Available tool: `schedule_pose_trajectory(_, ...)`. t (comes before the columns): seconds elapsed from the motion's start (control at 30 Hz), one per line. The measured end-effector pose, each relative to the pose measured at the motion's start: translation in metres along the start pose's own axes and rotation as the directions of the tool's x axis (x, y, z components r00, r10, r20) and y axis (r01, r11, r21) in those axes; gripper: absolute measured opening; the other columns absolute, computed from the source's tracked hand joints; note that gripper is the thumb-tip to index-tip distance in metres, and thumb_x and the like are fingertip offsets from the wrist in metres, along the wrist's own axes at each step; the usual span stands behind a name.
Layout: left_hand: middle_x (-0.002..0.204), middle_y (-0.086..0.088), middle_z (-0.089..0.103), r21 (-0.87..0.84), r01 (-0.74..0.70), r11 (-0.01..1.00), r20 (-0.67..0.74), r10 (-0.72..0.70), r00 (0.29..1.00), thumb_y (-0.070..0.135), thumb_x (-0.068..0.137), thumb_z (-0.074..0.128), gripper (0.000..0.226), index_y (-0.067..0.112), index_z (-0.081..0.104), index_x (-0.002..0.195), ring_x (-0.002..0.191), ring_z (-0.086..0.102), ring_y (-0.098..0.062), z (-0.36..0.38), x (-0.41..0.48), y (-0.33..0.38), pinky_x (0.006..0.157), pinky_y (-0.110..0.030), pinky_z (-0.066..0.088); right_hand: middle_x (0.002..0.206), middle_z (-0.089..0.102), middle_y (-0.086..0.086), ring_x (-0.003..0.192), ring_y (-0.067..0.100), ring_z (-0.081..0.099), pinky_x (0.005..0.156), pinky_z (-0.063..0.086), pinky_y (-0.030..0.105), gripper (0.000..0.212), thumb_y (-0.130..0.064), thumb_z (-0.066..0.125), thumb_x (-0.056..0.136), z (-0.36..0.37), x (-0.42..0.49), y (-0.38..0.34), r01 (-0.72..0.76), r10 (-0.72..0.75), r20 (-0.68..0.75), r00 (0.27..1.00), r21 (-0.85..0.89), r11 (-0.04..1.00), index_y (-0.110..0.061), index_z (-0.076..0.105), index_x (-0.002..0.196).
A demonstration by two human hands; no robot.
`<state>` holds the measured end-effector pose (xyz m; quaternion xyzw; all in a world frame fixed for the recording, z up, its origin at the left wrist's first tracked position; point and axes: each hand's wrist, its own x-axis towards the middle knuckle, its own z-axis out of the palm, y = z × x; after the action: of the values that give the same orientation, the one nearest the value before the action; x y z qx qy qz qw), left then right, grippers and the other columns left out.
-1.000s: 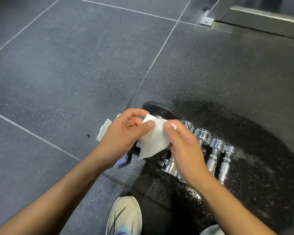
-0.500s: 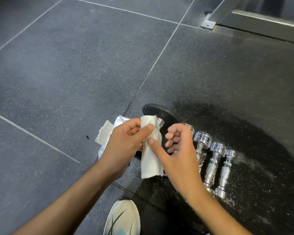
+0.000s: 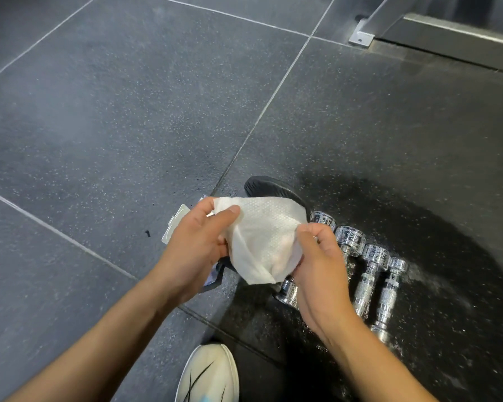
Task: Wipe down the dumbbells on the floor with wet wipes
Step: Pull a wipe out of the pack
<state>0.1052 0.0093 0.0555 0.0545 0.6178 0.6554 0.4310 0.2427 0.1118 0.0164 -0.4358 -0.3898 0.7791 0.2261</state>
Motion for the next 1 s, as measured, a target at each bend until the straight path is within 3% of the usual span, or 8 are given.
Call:
schedule_pose_trajectory(0.17,0.092,-0.015,0.072,-0.118,0.097,0.988,-0.052,-0.104,0.993,0.016,0.098,0.061,0.019,0.007,0.058,0.115,0.068,0.070,-0.023,-0.011,0.009,0.002,0.059,-0.033,0.060,0.078,0.065,0.004,0.058,0.014,0.053,0.042,0.034,0.026,0.009,-0.013,0.044,0.106,0.006,-0.003,0.008,-0.102,0.100,-0.066,0.993,-0.033,0.994,-0.015,0.051,0.101)
schedule_pose_trajectory(0.3,0.116,-0.019,0.072,-0.200,0.261,0.944,0.098,-0.246,0.964,0.013,0.092,0.068,0.043,0.001,0.056,0.131,0.085,0.073,-0.026,-0.006,0.009,0.002,0.065,-0.035,0.062,0.079,0.048,0.008,0.070,0.024,0.039,0.059,0.033,0.040,0.013,-0.011,0.046,0.101,0.009,0.000,0.010,0.026,-0.029,-0.033,0.999,-0.090,0.996,-0.019,0.052,0.092)
schedule_pose_trajectory(0.43,0.111,-0.025,0.072,-0.108,0.232,0.967,0.111,-0.220,0.969,-0.014,0.063,0.077,0.085,0.016,0.042,0.135,0.087,0.072,-0.033,-0.002,0.007,-0.006,0.067,-0.042,0.061,0.082,0.058,0.011,0.071,0.022,0.052,0.060,0.042,0.034,0.019,-0.005,0.046,0.105,0.018,0.000,-0.006,-0.006,0.000,0.035,0.999,0.176,0.984,-0.017,0.056,0.092)
schedule_pose_trajectory(0.5,0.106,-0.020,0.074,-0.096,0.177,0.979,0.085,-0.169,0.982,-0.020,0.067,0.073,0.085,0.019,0.042,0.135,0.085,0.072,-0.031,-0.003,0.011,-0.007,0.068,-0.045,0.062,0.081,0.058,0.008,0.069,0.018,0.052,0.057,0.041,0.031,0.015,-0.006,0.046,0.105,0.018,0.003,-0.008,0.010,-0.011,0.003,1.000,0.190,0.982,-0.015,0.055,0.096)
schedule_pose_trajectory(0.63,0.103,-0.009,0.074,0.138,0.001,0.990,0.039,-0.006,0.999,-0.028,0.077,0.065,0.080,0.026,0.044,0.132,0.086,0.069,-0.028,-0.008,0.014,-0.007,0.071,-0.047,0.059,0.078,0.054,0.002,0.069,0.017,0.046,0.056,0.038,0.031,0.017,-0.004,0.044,0.105,0.016,0.006,-0.006,0.035,-0.022,-0.102,0.995,0.131,0.991,-0.015,0.051,0.094)
schedule_pose_trajectory(0.83,0.101,-0.022,0.069,-0.179,0.093,0.979,0.114,-0.074,0.991,-0.021,0.062,0.065,0.088,0.020,0.051,0.138,0.082,0.068,-0.029,-0.017,0.015,-0.005,0.072,-0.039,0.060,0.084,0.063,0.005,0.078,0.019,0.058,0.074,0.050,0.034,0.014,-0.009,0.044,0.108,0.012,0.009,-0.008,-0.011,0.044,-0.140,0.989,0.225,0.974,-0.014,0.054,0.100)
schedule_pose_trajectory(0.93,0.116,-0.018,0.065,-0.247,0.100,0.964,0.184,-0.054,0.981,-0.026,0.064,0.064,0.090,0.021,0.052,0.140,0.092,0.065,-0.029,-0.026,0.016,-0.002,0.073,-0.041,0.059,0.071,0.068,-0.002,0.066,0.011,0.065,0.064,0.056,0.027,0.014,-0.012,0.042,0.110,0.010,0.010,-0.007,-0.050,0.080,-0.176,0.981,0.169,0.984,-0.014,0.055,0.105)
schedule_pose_trajectory(1.0,0.120,-0.010,0.065,-0.163,0.067,0.984,0.182,-0.037,0.983,-0.027,0.065,0.067,0.091,0.022,0.053,0.140,0.093,0.066,-0.025,-0.032,0.019,0.001,0.069,-0.037,0.059,0.056,0.053,-0.005,0.049,0.005,0.049,0.057,0.046,0.024,0.014,-0.017,0.041,0.111,0.008,0.009,0.001,-0.088,0.095,-0.225,0.970,0.039,0.995,-0.016,0.055,0.108)
